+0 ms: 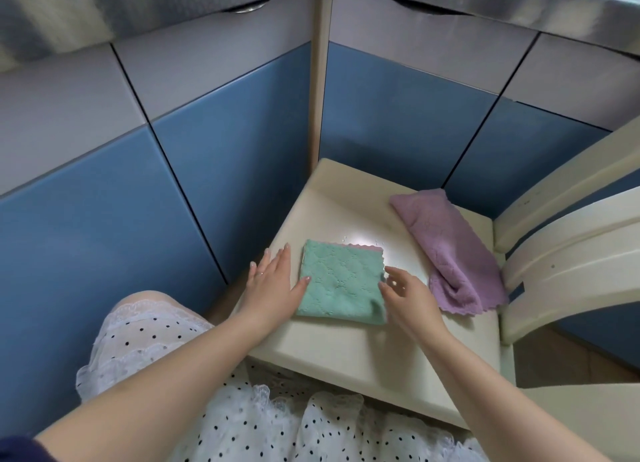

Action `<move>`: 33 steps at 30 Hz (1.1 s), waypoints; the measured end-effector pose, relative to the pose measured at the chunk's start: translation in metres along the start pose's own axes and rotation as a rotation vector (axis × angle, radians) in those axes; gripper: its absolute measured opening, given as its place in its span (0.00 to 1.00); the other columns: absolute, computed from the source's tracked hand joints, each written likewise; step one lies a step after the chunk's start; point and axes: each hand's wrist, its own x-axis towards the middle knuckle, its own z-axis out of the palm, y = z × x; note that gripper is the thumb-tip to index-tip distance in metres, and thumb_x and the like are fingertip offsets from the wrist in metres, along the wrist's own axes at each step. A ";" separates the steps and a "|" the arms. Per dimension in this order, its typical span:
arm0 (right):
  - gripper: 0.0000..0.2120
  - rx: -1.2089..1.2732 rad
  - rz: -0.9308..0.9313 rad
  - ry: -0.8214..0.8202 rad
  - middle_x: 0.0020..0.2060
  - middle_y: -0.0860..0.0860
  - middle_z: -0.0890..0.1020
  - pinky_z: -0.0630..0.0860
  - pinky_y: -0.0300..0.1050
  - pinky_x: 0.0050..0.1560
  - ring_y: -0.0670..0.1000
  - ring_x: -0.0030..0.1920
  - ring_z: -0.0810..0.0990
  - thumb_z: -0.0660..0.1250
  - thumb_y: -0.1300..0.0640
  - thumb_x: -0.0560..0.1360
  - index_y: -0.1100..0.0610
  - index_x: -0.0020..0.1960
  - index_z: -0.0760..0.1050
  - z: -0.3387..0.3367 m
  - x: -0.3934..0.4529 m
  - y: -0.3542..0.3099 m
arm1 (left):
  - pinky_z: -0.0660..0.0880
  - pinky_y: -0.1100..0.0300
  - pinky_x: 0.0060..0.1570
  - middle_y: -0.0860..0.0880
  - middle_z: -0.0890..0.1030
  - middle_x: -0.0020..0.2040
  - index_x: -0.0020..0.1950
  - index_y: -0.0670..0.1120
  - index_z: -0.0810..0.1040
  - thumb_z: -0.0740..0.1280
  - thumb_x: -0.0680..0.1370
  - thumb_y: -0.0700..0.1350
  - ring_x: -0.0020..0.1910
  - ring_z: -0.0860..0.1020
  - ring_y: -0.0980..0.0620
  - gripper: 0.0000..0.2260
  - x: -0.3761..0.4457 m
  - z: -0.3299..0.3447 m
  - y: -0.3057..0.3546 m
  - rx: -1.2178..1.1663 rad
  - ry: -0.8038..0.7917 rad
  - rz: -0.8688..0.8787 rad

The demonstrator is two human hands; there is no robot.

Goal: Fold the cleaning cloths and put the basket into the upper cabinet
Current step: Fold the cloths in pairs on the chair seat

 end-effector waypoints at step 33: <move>0.11 0.638 -0.253 -0.214 0.32 0.49 0.73 0.61 0.38 0.22 0.45 0.23 0.66 0.59 0.62 0.78 0.53 0.41 0.77 -0.039 -0.055 -0.228 | 0.79 0.59 0.39 0.49 0.80 0.52 0.53 0.48 0.78 0.59 0.80 0.36 0.46 0.79 0.54 0.11 -0.110 -0.215 -0.015 -1.109 0.281 -0.132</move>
